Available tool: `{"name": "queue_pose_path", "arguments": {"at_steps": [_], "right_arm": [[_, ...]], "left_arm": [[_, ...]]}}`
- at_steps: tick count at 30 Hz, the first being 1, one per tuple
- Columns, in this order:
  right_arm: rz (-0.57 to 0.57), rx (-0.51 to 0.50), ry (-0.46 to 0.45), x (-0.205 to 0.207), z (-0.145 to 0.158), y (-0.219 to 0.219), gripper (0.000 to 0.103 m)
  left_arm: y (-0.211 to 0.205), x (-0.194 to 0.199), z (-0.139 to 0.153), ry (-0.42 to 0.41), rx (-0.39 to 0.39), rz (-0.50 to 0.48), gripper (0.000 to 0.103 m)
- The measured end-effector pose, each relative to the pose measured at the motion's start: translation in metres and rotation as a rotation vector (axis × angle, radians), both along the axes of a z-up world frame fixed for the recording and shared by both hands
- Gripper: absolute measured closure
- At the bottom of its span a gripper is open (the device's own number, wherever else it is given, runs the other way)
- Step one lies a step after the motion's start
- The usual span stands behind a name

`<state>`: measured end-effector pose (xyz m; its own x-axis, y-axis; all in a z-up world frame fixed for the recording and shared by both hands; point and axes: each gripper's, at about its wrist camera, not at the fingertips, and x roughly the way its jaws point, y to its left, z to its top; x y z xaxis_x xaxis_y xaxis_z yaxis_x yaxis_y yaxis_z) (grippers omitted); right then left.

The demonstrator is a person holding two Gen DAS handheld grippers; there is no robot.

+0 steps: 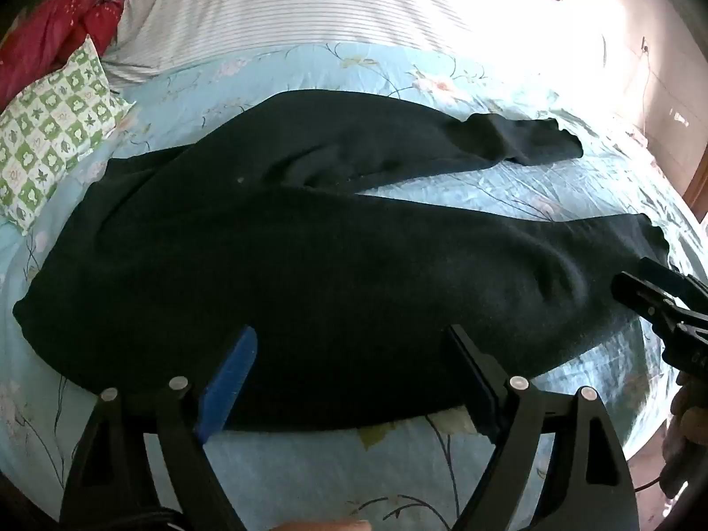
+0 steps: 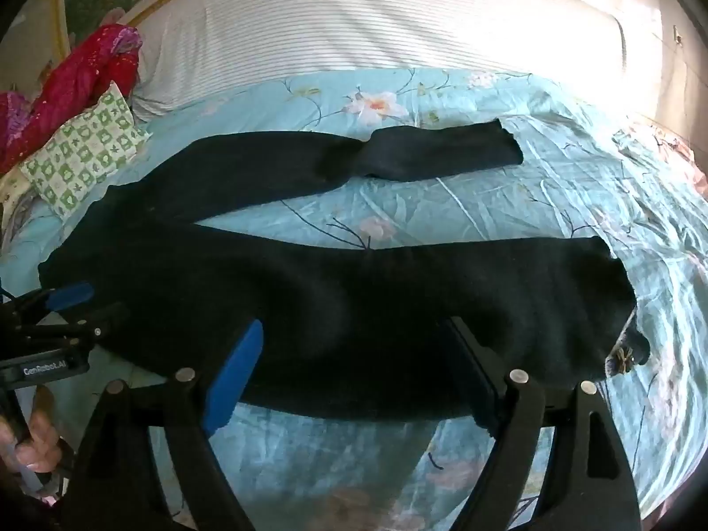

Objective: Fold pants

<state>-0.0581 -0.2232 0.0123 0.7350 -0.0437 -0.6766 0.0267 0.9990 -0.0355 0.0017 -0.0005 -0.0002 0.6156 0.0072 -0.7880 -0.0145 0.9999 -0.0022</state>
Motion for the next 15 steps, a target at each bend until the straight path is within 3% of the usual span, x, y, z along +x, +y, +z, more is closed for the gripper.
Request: {"name": "queue_pose_path", "arguments": {"at_steps": [6,15], "right_arm": [[0.0,-0.012,-0.004,0.002,-0.001,-0.001,0.019],[0.02,0.005,0.018,0.003,-0.008,0.013,0.019]], "left_arm": [[-0.006,-0.002,0.001,-0.009,0.026,0.011,0.017],[0.001,-0.002,0.0,-0.006,-0.002,0.005,0.017]]}}
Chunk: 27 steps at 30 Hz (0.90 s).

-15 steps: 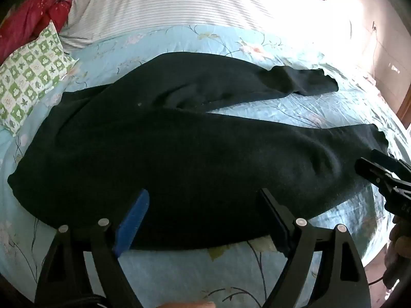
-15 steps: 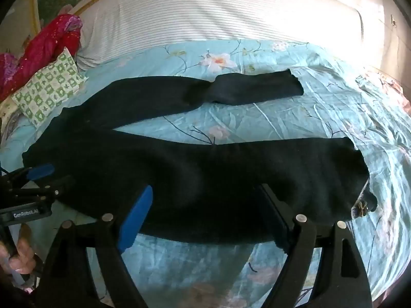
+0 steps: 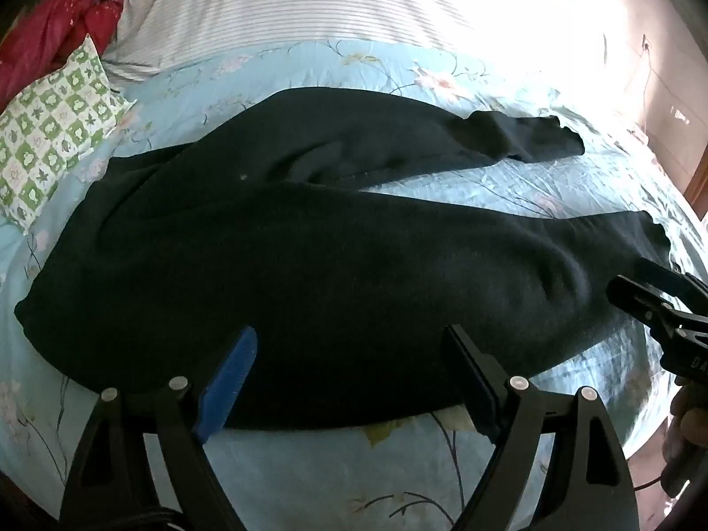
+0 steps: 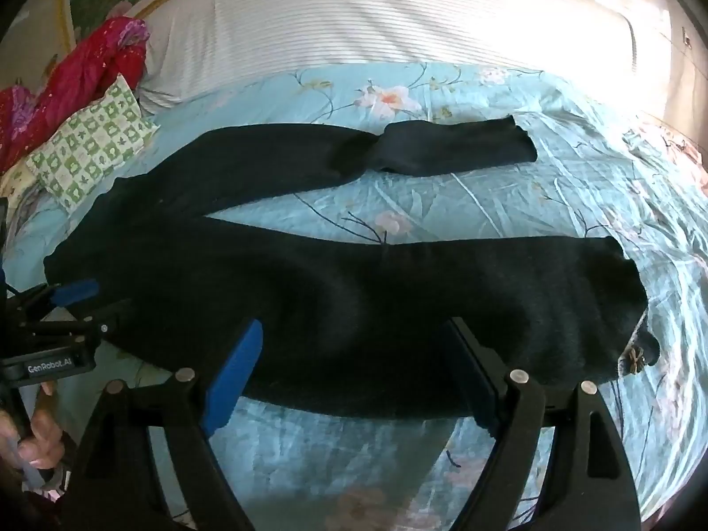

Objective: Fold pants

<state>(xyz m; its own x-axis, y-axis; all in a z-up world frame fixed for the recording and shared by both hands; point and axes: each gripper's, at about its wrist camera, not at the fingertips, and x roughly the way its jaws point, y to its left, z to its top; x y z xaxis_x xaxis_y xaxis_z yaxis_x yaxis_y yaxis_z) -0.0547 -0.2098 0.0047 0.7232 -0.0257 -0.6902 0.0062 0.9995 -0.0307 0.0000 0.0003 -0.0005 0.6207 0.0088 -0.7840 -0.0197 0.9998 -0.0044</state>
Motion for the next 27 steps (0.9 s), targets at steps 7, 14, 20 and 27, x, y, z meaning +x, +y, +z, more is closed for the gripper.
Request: {"name": "queue_pose_path", "arguments": {"at_steps": [7,14,20,27], "right_arm": [[0.01,0.008,0.006,-0.0024,-0.0064,0.0011,0.019],[0.014,0.002,-0.001,-0.0035,-0.0059,0.0029,0.019],[0.011,0.003,0.0,-0.0036,-0.0046,0.0023,0.019],[0.009,0.008,0.008,-0.0008,-0.0042,-0.0002,0.019]], "left_arm": [[0.0009,-0.0021,0.0018,-0.015,0.009,-0.006,0.017],[0.0006,-0.0017,0.0015,-0.01,0.012,-0.009,0.017],[-0.0002,-0.0008,0.0002,-0.004,0.012,-0.012,0.017],[-0.0009,-0.0005,-0.0012,0.003,0.013,-0.016,0.017]]}}
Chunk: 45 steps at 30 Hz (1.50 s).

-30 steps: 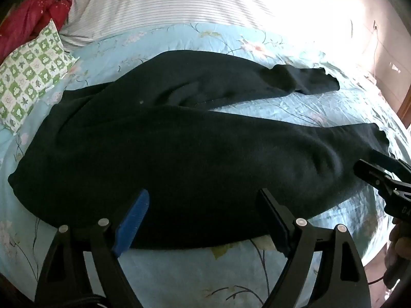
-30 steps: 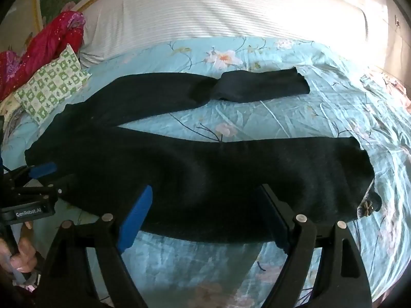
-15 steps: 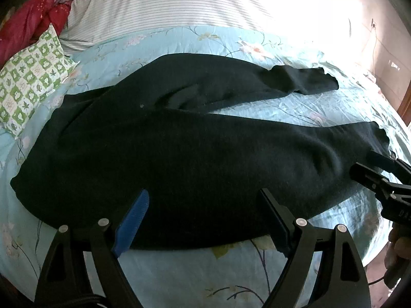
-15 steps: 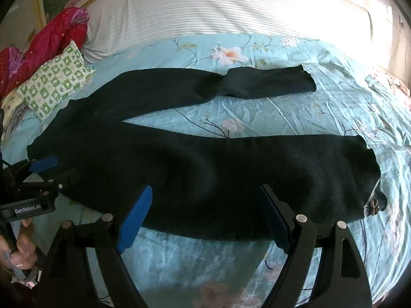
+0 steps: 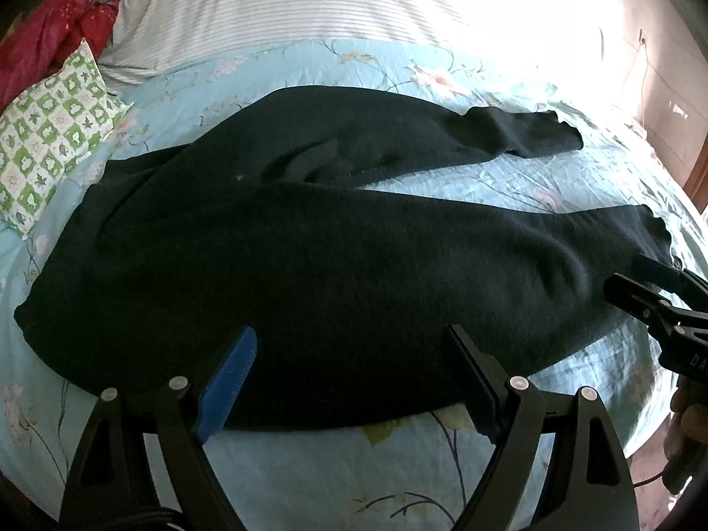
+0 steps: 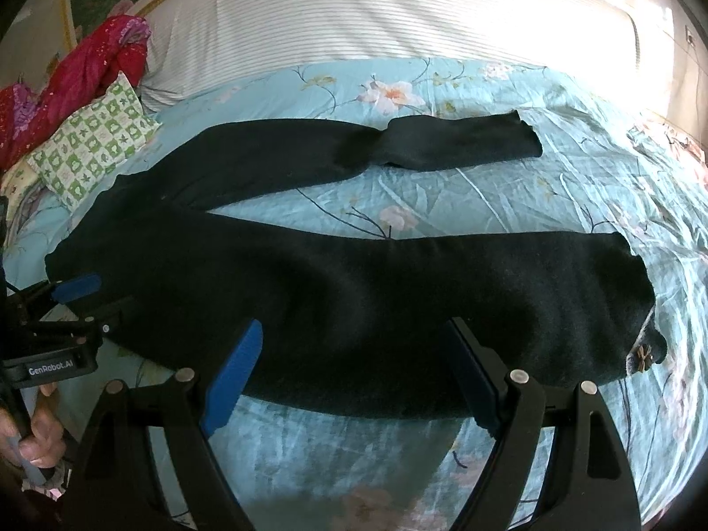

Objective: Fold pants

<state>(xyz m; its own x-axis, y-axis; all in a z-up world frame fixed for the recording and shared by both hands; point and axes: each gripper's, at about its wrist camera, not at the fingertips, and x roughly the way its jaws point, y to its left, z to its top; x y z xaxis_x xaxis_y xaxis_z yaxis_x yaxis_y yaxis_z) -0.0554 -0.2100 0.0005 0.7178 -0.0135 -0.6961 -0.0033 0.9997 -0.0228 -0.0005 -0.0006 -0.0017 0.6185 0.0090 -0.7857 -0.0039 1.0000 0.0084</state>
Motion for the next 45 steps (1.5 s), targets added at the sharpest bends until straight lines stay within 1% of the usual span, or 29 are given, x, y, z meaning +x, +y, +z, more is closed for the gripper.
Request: {"name": "queue_pose_path", "arguments": {"at_steps": [30,38,45], "right_arm": [[0.015,0.006,-0.006,-0.0001,0.0004,0.0065,0.019],[0.019,0.02,-0.003,0.0001,0.0033,0.006,0.019],[0.024,0.037,0.011,0.0045,0.0041,0.0017,0.019]], "left_arm": [[-0.0036,-0.001,0.0016,-0.006,0.003,-0.014,0.017],[-0.0079,-0.0004,0.0036,-0.013,0.008,-0.04,0.017],[-0.0083,0.004,0.003,0.001,0.007,-0.057,0.017]]}}
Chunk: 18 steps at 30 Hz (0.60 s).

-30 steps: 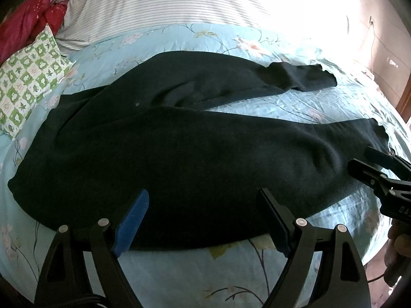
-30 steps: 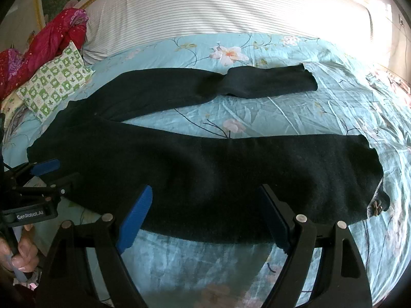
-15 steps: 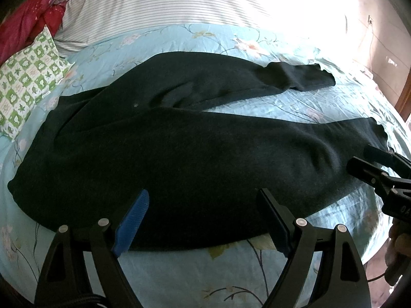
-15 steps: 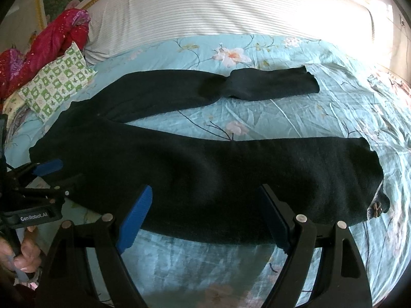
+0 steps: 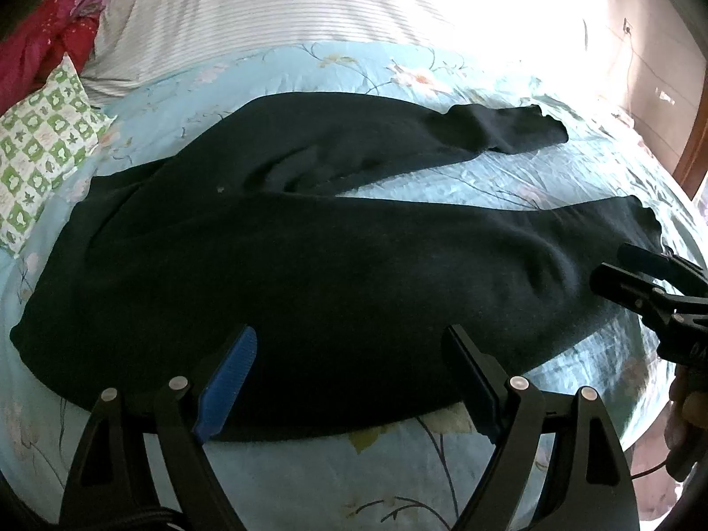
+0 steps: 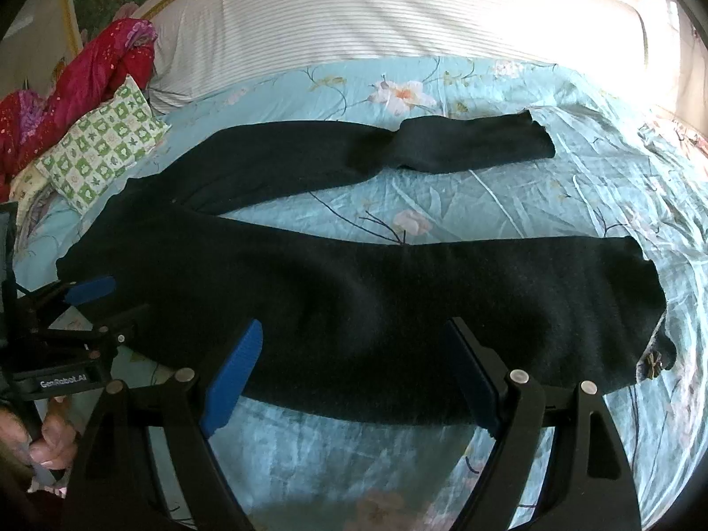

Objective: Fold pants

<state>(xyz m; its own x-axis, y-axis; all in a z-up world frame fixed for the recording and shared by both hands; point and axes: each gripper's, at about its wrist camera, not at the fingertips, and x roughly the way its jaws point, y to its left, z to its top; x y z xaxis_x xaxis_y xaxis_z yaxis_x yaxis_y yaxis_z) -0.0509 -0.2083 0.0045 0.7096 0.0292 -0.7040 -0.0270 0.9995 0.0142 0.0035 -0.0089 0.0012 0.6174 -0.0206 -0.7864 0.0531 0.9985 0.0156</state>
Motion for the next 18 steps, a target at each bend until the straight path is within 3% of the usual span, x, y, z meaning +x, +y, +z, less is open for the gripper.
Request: {"name": "queue_pose_path", "arguments": {"at_steps": [10,18], "right_arm": [[0.005,0.063,-0.006,0.012,0.018,-0.021,0.019],[-0.006,0.081,-0.012,0.047,0.047,-0.053,0.019]], "left_arm": [[-0.005,0.021,0.008,0.026,0.007,-0.079,0.017],[-0.003,0.066,0.032,0.037,0.011,-0.122,0.017]]}}
